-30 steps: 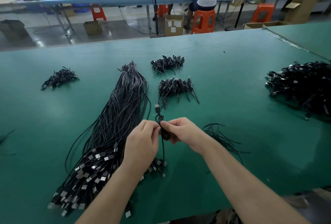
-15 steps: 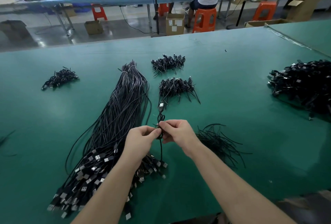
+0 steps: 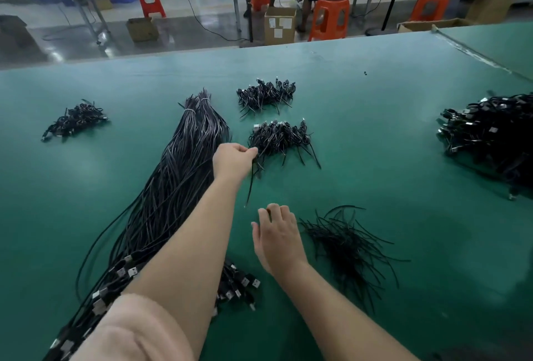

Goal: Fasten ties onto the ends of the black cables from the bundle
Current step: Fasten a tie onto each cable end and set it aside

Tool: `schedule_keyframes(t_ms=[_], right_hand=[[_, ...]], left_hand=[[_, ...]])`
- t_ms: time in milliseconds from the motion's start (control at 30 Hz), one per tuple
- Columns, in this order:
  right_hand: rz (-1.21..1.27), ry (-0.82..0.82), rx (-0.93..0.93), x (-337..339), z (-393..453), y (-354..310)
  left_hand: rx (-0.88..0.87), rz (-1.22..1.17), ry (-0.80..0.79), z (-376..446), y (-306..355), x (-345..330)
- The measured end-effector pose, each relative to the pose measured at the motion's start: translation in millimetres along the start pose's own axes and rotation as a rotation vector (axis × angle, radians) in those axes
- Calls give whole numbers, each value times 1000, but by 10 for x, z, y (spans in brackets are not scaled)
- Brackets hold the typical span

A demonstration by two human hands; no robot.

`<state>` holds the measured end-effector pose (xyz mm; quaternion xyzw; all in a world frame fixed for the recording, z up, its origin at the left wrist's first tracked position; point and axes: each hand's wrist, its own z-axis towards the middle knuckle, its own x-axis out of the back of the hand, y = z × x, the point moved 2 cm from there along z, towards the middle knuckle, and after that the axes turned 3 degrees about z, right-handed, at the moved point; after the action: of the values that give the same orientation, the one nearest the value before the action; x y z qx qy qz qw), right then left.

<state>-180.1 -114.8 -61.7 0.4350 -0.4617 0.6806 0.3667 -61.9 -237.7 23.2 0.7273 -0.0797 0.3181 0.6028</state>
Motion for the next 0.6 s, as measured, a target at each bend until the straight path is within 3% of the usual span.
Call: schedule_keyframes(t_ms=[267, 600], right_hand=[[4, -112, -26, -42, 16, 24], [-21, -87, -29, -6, 27, 28]], left_hand=[[-27, 182, 39, 735, 305, -396], [11, 356, -28, 898, 274, -646]])
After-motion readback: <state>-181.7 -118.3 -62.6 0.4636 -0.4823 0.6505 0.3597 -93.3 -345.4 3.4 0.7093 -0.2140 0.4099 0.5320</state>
